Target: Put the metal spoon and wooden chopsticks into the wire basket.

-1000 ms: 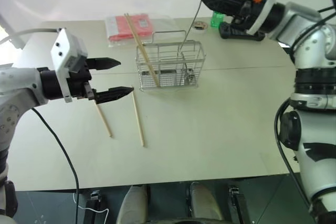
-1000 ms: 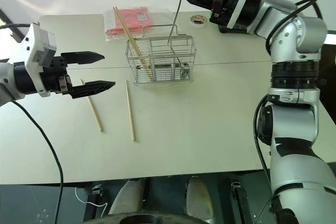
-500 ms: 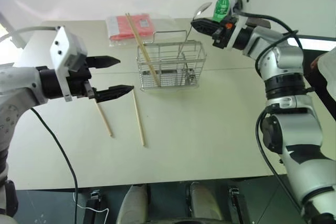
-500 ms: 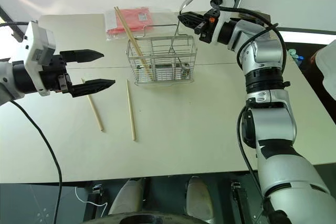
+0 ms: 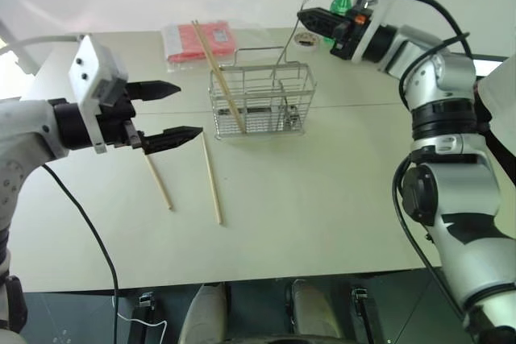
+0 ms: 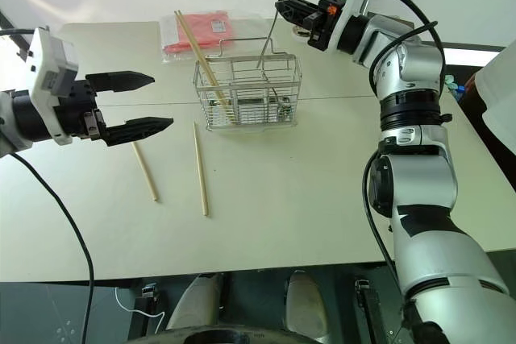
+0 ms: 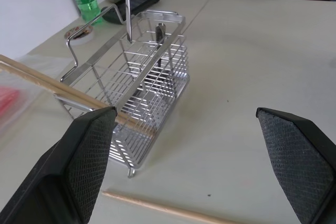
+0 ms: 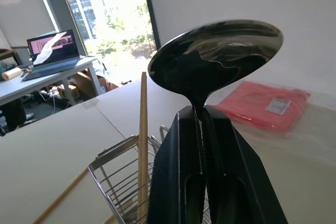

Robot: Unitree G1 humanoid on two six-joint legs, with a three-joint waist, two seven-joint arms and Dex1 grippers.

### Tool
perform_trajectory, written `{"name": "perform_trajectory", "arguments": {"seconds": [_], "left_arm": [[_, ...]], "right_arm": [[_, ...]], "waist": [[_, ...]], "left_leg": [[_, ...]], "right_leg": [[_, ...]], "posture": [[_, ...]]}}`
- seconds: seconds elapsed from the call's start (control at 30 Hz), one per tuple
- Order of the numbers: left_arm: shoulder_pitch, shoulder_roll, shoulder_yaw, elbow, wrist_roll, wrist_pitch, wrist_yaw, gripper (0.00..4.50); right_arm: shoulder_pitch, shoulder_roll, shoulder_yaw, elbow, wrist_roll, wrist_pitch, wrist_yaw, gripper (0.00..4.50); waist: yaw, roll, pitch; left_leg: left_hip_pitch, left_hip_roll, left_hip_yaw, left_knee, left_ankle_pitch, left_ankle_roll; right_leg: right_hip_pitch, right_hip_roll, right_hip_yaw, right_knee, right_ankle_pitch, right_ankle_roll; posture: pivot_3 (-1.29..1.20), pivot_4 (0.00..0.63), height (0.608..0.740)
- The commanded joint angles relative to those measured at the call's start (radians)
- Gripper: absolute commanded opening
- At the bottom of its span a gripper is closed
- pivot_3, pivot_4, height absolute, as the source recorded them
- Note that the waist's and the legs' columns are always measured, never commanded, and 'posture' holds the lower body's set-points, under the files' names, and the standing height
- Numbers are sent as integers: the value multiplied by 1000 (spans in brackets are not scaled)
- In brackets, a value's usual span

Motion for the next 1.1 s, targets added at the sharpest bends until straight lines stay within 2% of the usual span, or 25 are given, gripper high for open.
{"name": "perform_trajectory", "arguments": {"seconds": [0.03,0.23,0.63,0.97,1.07,1.1], "left_arm": [[-27,0,11,-5,9,-19,0,4500],[-35,-3,3,2,18,-24,-5,4500],[-56,-5,-9,8,30,-21,-17,4500],[-57,-3,-2,5,27,-17,-7,4500],[-56,-3,2,4,27,-18,-3,4500],[-55,-4,2,4,28,-18,0,4500]], "right_arm": [[-58,-40,-35,2,-11,-45,3,53],[-45,-52,-30,34,-44,-78,4,53],[136,-3,61,-75,-130,-129,31,53],[147,42,63,-52,-147,-138,-3,53],[141,39,69,-41,-162,-148,-5,949],[141,37,69,-40,-164,-151,-4,1403]], "waist": [[1,0,0],[-9,0,0],[-22,0,0],[-22,0,0],[-21,0,0],[-21,0,0]], "left_leg": [[0,0,0,0,0,0],[0,0,0,0,0,0],[0,0,0,0,0,0],[0,0,0,0,0,0],[0,0,0,0,0,0],[0,0,0,0,0,0]], "right_leg": [[0,0,0,0,0,0],[0,0,0,0,0,0],[0,0,0,0,0,0],[0,0,0,0,0,0],[0,0,0,0,0,0],[0,0,0,0,0,0]], "posture": [[0,150,721],[0,150,721],[0,150,721],[0,150,721],[0,150,721],[0,150,721]]}}
